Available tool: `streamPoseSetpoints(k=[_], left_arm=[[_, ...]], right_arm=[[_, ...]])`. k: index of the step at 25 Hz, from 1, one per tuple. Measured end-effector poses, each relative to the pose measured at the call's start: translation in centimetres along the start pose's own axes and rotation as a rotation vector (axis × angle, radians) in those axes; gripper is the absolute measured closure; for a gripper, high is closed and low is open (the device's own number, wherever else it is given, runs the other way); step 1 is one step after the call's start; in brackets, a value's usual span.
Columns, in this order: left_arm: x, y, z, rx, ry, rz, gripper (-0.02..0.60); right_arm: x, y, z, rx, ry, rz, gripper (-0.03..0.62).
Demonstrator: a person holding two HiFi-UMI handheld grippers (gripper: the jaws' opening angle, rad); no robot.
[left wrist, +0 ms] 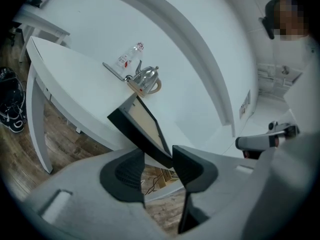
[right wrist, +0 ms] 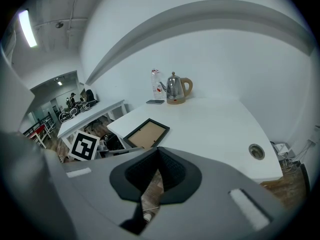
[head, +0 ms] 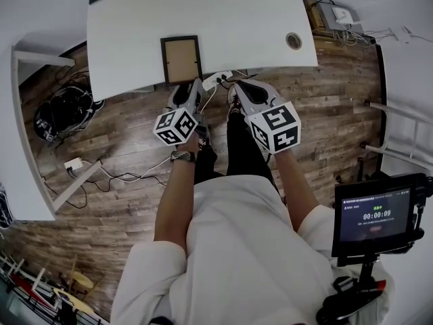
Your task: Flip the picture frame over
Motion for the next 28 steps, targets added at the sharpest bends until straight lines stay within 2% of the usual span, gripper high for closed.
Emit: streamPoseSetpoints(k=[4, 7, 13, 19, 24, 28], left_arm=[[0.2, -0.5, -0.1, 0.055, -0.038, 0.064, 0.347], [0.4, -0.7, -0.3, 0.074, -0.057, 0.095, 0.331], [0.3, -1.4, -1.4, 0.097, -0.057, 0.076, 0.298], [0.4, -0.9, -1.1, 0.067, -0.053, 0.047, 0.285], [0.4, -0.6, -0.3, 0.056, -0.081, 0.052, 0.256], [-0.7, -1.0, -0.3, 0.076, -0.129, 0.062, 0.245]], right_arm=[[0.0, -0.1, 0.0, 0.004, 0.0, -0.002, 0.592], [0.1, -0.2, 0.0, 0.008, 0.001, -0.005, 0.592], [0.5, -0.5, 0.2, 0.018, 0.008, -0.015, 0.592], [1.0, -0.5, 0.4, 0.02, 0.02, -0.024, 0.592], [1.2, -0.5, 0.4, 0.018, 0.026, -0.023, 0.592], [1.3, -0.4, 0.4, 0.017, 0.028, -0.02, 0.592]])
Point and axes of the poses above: the fingertips, and each gripper's own axes: z forward along the fingers, y to its right, x out of its top, the point moved 2 cm from there along -z, backward along the fingers, and after that the axes turned 1 degree about z, right-handed, at the moved point
